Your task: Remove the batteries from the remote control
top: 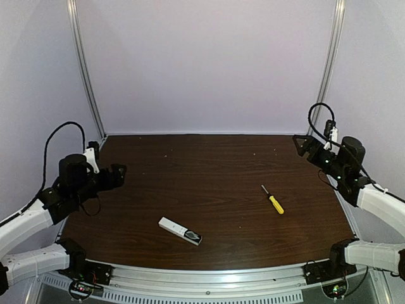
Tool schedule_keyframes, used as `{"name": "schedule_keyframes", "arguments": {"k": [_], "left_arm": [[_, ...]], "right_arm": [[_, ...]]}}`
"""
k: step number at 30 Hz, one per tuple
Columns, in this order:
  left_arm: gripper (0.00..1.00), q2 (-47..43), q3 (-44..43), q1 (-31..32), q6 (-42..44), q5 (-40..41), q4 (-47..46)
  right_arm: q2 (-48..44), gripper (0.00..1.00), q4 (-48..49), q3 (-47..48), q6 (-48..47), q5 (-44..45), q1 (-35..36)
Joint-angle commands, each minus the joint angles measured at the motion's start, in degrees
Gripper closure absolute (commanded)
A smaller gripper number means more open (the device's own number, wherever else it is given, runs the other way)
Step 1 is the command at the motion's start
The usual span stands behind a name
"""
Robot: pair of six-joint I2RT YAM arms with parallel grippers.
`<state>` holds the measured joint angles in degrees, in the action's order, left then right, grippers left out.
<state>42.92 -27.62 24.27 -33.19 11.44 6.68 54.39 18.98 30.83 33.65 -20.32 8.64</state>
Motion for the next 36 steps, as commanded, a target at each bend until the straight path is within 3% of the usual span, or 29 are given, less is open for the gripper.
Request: {"name": "schedule_keyframes", "arguments": {"k": [1,3,7,12,22,36], "left_arm": [[0.03,0.9,0.6,9.2,-1.5,5.2,-1.0],[0.03,2.7,-0.5,11.4,-1.9,5.3,-0.4],[0.03,5.8,-1.6,17.6,-3.2,6.7,-0.3],[0.03,7.8,-3.6,24.8,-3.5,10.3,0.3],[0.03,4.3,-2.4,26.8,-5.4,6.5,1.6],[0.03,1.5,-0.9,26.9,-5.6,5.5,3.3]], "right_arm": [[-0.8,0.0,-3.2,-0.2,5.6,-4.9,0.3],[-1.0,0.0,-1.2,-1.1,4.4,-10.4,0.5],[-1.7,0.0,-7.6,0.3,0.8,-9.9,2.7],[-4.4,0.0,-14.3,2.2,-3.8,-2.1,11.1],[-2.9,0.0,-22.2,5.1,-9.1,13.1,30.9],[23.5,0.0,-23.9,17.9,-14.2,19.9,56.8]]}}
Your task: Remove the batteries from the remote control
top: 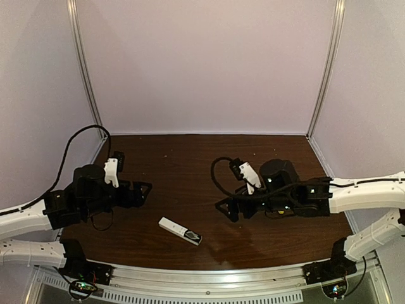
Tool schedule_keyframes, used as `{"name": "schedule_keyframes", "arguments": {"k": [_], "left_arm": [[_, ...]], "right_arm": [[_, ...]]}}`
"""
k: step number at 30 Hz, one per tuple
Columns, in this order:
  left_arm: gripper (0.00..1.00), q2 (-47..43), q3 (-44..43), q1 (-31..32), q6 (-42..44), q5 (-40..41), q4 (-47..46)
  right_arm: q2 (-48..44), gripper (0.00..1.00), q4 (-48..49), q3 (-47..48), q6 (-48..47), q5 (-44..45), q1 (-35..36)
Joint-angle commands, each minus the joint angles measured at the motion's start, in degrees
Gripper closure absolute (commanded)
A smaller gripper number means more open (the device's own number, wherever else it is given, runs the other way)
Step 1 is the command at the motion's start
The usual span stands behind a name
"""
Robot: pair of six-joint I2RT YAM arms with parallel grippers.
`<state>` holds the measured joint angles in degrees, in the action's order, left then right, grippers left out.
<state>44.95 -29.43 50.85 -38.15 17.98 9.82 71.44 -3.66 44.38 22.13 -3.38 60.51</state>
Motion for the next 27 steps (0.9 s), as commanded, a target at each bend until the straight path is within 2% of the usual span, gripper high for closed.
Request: {"name": "schedule_keyframes", "arguments": {"k": [1,6,14,22,27], "left_arm": [[0.03,-0.7,1.0,0.3,-0.6,-1.2,0.3],[0.03,-2.7,1.4,0.3,-0.9,-1.8,1.5],[0.02,-5.8,2.8,0.3,-1.2,-3.5,4.5],[0.03,-5.8,4.2,0.3,-1.7,-3.2,6.8],[0.03,-7.8,5.8,0.3,-2.3,-2.6,8.3]], "right_arm": [[9.4,0.0,-1.4,5.5,-3.1,3.0,6.1],[18.2,0.0,-0.9,10.0,-5.1,3.1,10.6],[27.0,0.01,0.3,13.5,-6.0,5.9,12.8],[34.4,0.1,-1.2,17.5,-5.8,8.2,13.1],[37.3,0.12,-1.5,19.8,-6.3,8.7,13.1]]}}
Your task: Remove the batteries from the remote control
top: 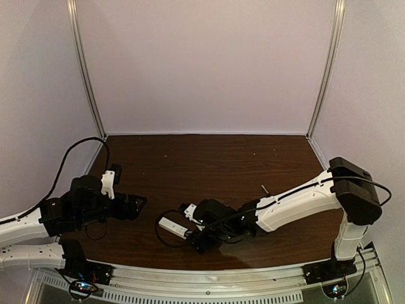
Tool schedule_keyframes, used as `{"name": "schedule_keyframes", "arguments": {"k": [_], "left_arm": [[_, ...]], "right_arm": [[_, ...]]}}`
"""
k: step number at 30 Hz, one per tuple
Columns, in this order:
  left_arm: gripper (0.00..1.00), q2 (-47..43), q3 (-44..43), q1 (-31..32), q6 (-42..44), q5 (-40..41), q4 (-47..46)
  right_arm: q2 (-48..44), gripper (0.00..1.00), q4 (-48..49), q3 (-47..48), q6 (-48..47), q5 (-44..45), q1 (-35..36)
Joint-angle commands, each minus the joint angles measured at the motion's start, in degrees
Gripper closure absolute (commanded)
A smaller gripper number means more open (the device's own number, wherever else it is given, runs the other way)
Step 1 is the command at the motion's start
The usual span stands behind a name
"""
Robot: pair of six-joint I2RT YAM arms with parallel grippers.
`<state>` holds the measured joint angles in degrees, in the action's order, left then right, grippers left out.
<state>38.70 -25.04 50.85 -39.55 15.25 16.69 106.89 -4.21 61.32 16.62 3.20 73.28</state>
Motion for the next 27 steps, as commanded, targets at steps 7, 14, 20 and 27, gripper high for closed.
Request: {"name": "schedule_keyframes", "arguments": {"k": [7,14,20,27], "left_arm": [[0.02,-4.5,2.2,0.3,-1.9,0.6,4.7],[0.03,-7.4,3.2,0.3,-2.3,0.9,6.8],[0.03,-7.8,3.4,0.3,-2.5,1.8,7.9],[0.03,-7.7,3.0,0.3,-2.4,2.9,7.9]], "right_arm": [[7.4,0.17,-4.2,9.2,-2.0,0.9,0.4],[11.1,0.23,-6.3,14.4,-1.8,0.6,-0.9],[12.9,0.31,-6.0,15.7,-0.8,-2.5,-2.9],[15.8,0.41,-8.1,19.0,-1.7,-5.2,-3.0]]}}
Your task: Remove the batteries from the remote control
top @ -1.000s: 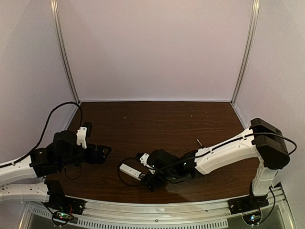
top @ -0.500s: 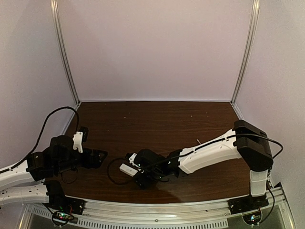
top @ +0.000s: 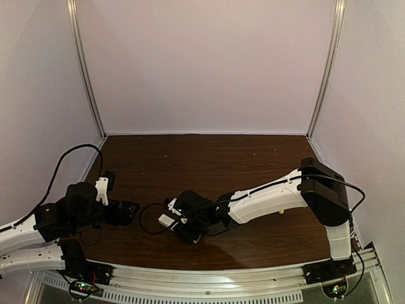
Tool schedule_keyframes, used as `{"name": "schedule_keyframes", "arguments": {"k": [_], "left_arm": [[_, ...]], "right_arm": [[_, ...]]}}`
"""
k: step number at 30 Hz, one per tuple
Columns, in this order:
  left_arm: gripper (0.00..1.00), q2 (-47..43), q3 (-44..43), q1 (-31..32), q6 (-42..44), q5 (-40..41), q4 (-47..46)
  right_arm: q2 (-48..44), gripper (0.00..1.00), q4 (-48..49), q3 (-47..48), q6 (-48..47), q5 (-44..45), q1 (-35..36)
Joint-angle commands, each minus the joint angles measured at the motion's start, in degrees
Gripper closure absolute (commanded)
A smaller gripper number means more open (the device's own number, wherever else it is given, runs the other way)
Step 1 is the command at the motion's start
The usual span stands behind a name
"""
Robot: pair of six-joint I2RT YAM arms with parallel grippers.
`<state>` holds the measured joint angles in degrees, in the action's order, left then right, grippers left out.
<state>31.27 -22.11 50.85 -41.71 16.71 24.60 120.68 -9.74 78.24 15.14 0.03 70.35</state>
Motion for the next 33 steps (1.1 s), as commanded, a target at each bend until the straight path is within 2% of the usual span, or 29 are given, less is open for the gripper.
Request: {"name": "schedule_keyframes", "arguments": {"k": [1,10,17,25,30,33], "left_arm": [[0.03,-0.2,-0.1,0.3,-0.1,1.4,0.0],[0.03,-0.2,-1.1,0.3,0.1,1.2,-0.1],[0.03,0.2,-1.5,0.3,0.5,0.9,-0.3],[0.03,0.3,-1.6,0.3,0.6,0.8,-0.5],[0.03,0.3,-1.5,0.3,0.5,0.8,-0.5],[0.03,0.3,-1.5,0.3,0.5,0.9,-0.5]], "right_arm": [[2.3,0.41,-2.8,2.5,-0.3,-2.1,-0.2],[4.6,0.39,-5.5,7.4,-0.5,-2.1,-0.3],[6.4,0.43,-7.5,10.1,-0.7,-1.8,-1.0],[8.3,0.53,-9.4,14.1,-1.3,-2.3,-1.9],[9.6,0.63,-10.4,16.2,-1.5,-3.4,-2.0],[9.6,0.65,-10.2,16.9,-1.2,-4.5,-2.4]]}}
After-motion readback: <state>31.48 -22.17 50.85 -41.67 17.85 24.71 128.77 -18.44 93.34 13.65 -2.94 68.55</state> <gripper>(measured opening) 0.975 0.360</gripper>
